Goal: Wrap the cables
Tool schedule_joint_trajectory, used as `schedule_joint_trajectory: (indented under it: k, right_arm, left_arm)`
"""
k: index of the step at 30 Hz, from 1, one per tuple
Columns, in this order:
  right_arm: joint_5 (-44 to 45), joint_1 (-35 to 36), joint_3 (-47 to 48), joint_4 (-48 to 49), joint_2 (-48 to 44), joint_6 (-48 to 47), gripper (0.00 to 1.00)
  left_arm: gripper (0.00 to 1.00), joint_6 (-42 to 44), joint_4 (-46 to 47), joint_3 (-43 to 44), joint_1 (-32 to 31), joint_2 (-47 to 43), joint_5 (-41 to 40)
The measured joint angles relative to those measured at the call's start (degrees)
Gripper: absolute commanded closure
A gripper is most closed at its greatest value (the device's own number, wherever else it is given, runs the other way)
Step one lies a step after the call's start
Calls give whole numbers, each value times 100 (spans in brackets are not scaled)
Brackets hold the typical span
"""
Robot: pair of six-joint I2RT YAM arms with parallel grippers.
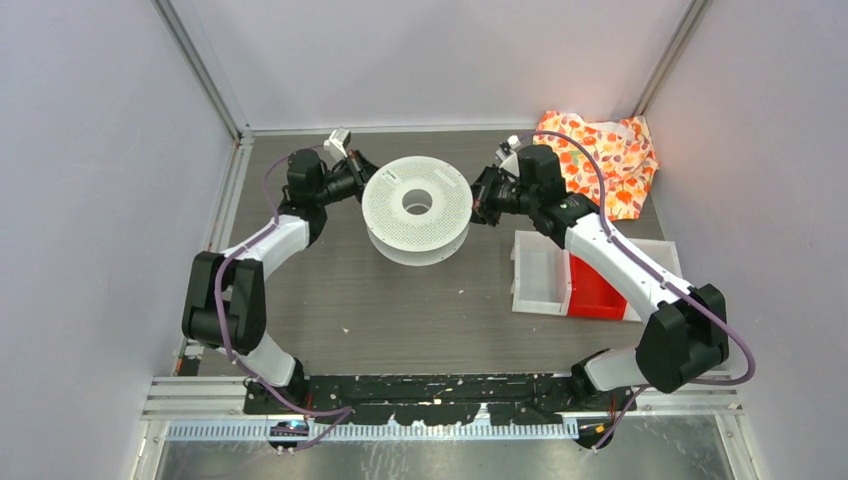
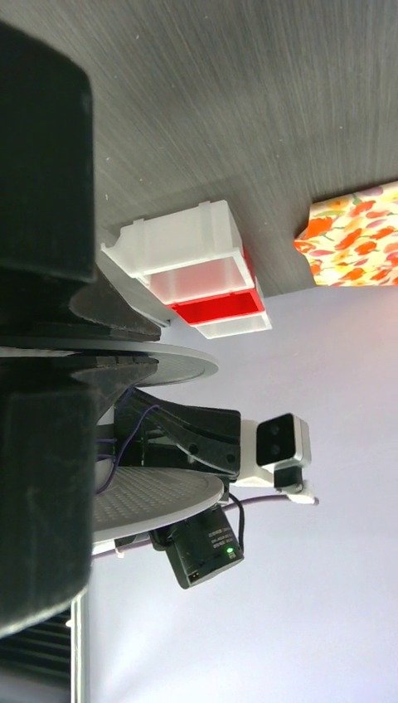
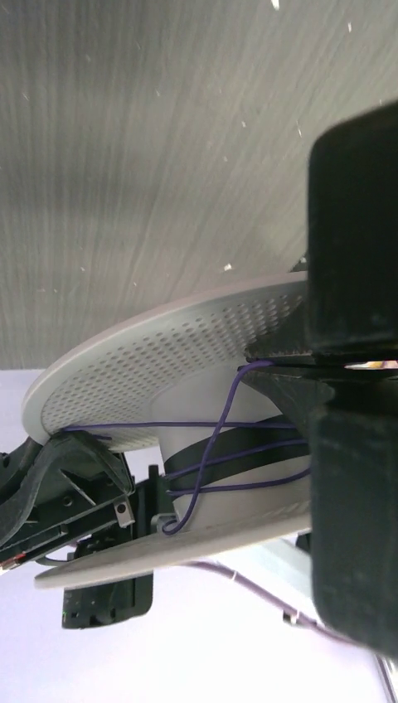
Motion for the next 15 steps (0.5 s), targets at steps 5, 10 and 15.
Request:
schedule_joint_trajectory:
  k: [5, 10, 15]
  right_arm:
    - [-380, -35, -17, 221, 179, 651, 99]
    - [-505, -85, -216, 645, 232, 1202, 99]
    - [-463, -87, -236, 682, 232, 1305, 90]
  left_arm:
    - [99, 87, 186, 44, 57, 22, -15]
    - [100, 125, 380, 55, 92, 42, -37]
    - [99, 98, 468, 55, 92, 83, -70]
